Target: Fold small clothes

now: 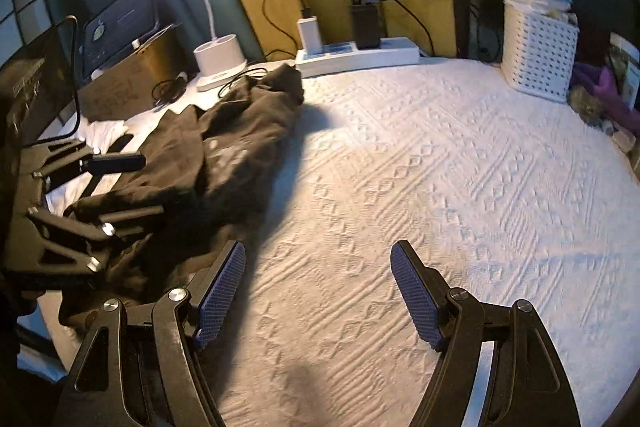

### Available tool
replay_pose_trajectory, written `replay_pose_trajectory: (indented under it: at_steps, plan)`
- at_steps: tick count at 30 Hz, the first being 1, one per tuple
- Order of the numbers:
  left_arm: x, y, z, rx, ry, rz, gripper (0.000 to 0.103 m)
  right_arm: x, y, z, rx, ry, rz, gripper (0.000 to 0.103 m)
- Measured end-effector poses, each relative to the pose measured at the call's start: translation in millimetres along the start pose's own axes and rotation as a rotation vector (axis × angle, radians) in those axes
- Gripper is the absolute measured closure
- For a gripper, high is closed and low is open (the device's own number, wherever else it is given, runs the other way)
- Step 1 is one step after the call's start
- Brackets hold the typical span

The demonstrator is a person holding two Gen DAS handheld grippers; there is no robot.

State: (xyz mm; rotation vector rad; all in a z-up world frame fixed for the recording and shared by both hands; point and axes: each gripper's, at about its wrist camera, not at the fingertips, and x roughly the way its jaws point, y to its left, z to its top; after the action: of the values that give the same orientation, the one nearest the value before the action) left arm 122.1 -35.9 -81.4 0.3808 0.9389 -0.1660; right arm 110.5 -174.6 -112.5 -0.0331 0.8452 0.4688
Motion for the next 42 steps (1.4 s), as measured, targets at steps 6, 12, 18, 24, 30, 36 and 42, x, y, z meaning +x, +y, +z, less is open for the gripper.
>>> replay_pose_trajectory:
  at_steps: [6,12,18,24,30,36,42]
  plan:
    - [-7,19,-2,-0.060,-0.020,-0.041,0.096,12,0,1,0.005,0.020,0.022,0.026]
    - [-28,73,-7,-0.212,-0.094,-0.020,0.096,15,9,8,-0.012,0.016,0.015,0.026]
    - [-24,131,-32,-0.369,-0.118,0.018,0.097,21,21,17,-0.022,0.025,-0.012,0.026]
    - [-3,167,-64,-0.488,-0.107,0.037,0.097,28,36,22,-0.041,0.048,-0.027,0.026]
    - [10,192,-86,-0.609,-0.078,0.028,0.096,37,49,27,-0.056,0.066,-0.036,0.026]
    - [-29,184,-88,-0.588,-0.141,-0.043,0.074,38,58,33,-0.066,0.060,-0.046,0.026]
    - [-50,136,-86,-0.508,-0.157,-0.247,0.042,33,61,29,-0.070,0.066,-0.055,0.026]
